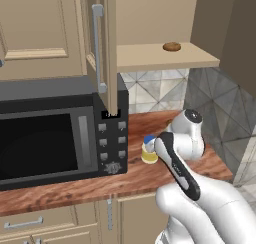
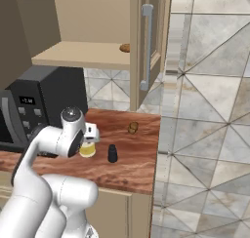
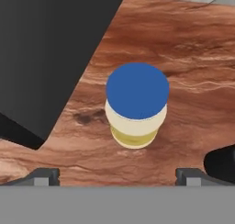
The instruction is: Pick the shaker and mayonnaise from the counter and place them in the cabinet.
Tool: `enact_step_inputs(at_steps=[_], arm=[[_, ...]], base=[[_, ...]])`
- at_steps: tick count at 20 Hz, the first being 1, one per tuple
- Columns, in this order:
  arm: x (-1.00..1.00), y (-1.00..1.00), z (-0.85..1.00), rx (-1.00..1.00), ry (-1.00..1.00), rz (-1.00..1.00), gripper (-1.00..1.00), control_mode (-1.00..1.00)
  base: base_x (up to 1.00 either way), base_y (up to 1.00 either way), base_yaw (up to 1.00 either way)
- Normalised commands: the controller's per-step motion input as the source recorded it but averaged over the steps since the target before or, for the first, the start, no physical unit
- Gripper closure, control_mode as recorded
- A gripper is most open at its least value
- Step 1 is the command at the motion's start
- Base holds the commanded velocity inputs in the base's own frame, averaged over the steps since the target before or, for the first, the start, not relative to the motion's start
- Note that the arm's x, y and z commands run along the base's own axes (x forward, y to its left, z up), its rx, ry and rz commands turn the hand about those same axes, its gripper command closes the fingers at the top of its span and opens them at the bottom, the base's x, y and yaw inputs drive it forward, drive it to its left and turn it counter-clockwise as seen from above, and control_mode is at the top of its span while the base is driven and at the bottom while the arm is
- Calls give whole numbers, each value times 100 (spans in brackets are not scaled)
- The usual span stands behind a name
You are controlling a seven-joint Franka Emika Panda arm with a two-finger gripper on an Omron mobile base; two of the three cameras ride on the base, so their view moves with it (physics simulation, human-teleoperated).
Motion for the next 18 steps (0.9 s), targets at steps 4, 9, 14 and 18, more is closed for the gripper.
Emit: enact_step_inputs(at_steps=[4,9,14,18], arm=[[40,0,-12,2,0,1,-100,-100],[38,0,-17,2,0,2,-100,-100],[34,3,-30,1,0,3,-100,-100],[27,10,-38,0,0,3,-100,-100]], base=[[0,0,0],[0,0,0],[0,0,0],[0,0,0]])
